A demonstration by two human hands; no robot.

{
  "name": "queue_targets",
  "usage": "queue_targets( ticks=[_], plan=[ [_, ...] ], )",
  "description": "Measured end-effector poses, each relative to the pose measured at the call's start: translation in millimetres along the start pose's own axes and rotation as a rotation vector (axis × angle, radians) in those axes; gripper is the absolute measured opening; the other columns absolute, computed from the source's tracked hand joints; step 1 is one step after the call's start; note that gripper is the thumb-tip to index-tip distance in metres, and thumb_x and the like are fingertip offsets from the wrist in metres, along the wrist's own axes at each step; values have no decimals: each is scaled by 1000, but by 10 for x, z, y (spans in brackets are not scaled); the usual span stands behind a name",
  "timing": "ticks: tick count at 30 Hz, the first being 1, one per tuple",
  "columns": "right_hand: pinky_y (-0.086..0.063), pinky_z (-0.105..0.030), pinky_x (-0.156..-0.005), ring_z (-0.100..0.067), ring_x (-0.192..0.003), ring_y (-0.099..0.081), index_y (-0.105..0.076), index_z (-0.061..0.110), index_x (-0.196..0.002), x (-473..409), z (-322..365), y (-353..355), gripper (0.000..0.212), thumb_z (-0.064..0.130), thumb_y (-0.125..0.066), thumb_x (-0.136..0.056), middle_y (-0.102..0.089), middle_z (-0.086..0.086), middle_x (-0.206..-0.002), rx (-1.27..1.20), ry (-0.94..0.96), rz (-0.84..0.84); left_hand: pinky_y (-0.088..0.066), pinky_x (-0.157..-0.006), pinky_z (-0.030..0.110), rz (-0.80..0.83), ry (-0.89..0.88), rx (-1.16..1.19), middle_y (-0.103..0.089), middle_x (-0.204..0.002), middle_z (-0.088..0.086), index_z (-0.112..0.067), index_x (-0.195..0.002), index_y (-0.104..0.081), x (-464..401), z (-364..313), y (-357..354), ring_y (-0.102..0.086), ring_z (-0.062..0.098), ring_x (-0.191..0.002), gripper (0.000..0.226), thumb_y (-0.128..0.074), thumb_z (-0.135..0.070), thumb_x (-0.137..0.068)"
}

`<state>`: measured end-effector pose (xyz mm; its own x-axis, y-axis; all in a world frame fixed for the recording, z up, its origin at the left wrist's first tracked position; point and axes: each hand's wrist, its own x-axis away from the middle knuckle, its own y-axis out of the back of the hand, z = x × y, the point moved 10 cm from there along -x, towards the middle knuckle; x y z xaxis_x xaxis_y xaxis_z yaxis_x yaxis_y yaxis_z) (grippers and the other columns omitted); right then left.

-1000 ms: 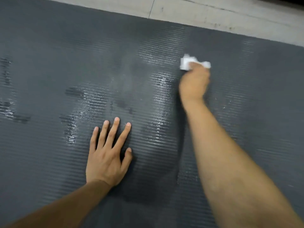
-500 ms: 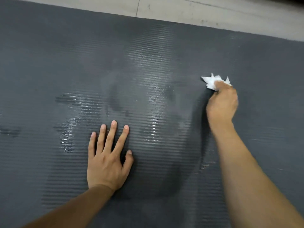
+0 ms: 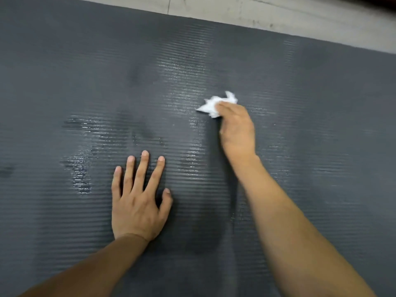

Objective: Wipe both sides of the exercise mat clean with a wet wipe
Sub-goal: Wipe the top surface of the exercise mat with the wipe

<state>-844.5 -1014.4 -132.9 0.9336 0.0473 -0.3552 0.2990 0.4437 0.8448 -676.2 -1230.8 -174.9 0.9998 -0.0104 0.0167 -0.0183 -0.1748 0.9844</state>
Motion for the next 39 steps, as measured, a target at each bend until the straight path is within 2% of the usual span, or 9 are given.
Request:
queue_targets(
  ticks=[6,9,13,16,21,26,31,34,39],
  plan=[
    [-46,-29,-85,-35,-95,-64,-74,7,-98,219,-840,427,37,-8,-47,-77,-72,-12,-104,70,-500,-111,-15,-126,59,-6,6,1,-27,-169,9,-25,-161,-32,-8,-13,9,-20,35,-157,69,-39,-46,-96],
    [-35,-10,-91,-21,-101,-61,-75,7,-98,8,312,-248,35,-9,-51,-77,-71,-12,-105,-236,-255,66,-16,-125,59,-12,4,-5,-28,-168,9,-25,-161,-34,-8,-14,18,-21,36,-156,69,-39,-45,-95],
    [-44,-29,-89,-27,-99,-62,-76,10,-94,70,1665,-823,27,-4,-61,-76,-72,-5,-104,-223,239,348,-18,-124,61,-41,-1,7,-32,-166,12,-18,-153,-48,-10,-4,22,-25,38,-154,66,-43,-44,-92],
    [-47,-34,-93,-28,-109,-61,-75,13,-97,86,1156,-562,28,6,-53,-82,-71,-3,-109,-186,260,285,-18,-124,60,-46,-3,0,-30,-167,10,-24,-159,-39,-10,-16,45,-24,37,-155,68,-42,-45,-94],
    [-45,-36,-97,-34,-103,-62,-74,12,-103,370,-740,454,36,4,-47,-81,-71,-6,-110,133,-159,-4,-16,-125,59,-53,-2,10,-28,-168,9,-25,-161,-34,-3,-21,57,-23,36,-156,68,-40,-45,-96],
    [-41,-39,-95,-29,-108,-54,-66,16,-115,472,-759,539,29,24,-53,-90,-65,-1,-121,319,-188,45,-14,-126,58,-50,0,0,-28,-168,9,-26,-161,-34,-1,-15,45,-21,36,-156,68,-40,-46,-96],
    [-47,-42,-85,-38,-92,-56,-70,8,-105,425,-830,482,34,0,-43,-86,-67,-16,-100,285,-319,-15,-15,-126,57,-68,6,5,-29,-168,8,-26,-161,-35,0,-10,46,-22,35,-156,67,-41,-45,-97],
    [-45,-41,-88,-38,-86,-59,-73,9,-98,306,-357,237,34,0,-46,-80,-69,-14,-90,206,-283,-7,-14,-126,57,-50,9,5,-29,-168,8,-27,-161,-34,-3,-18,39,-21,34,-156,68,-42,-45,-96],
    [-46,-40,-90,-27,-94,-60,-76,21,-96,308,1572,-780,38,14,-41,-82,-72,0,-96,-86,266,340,-17,-124,59,-64,5,21,-40,-162,14,-17,-150,-50,4,13,44,-27,38,-154,65,-41,-48,-93]
  ],
)
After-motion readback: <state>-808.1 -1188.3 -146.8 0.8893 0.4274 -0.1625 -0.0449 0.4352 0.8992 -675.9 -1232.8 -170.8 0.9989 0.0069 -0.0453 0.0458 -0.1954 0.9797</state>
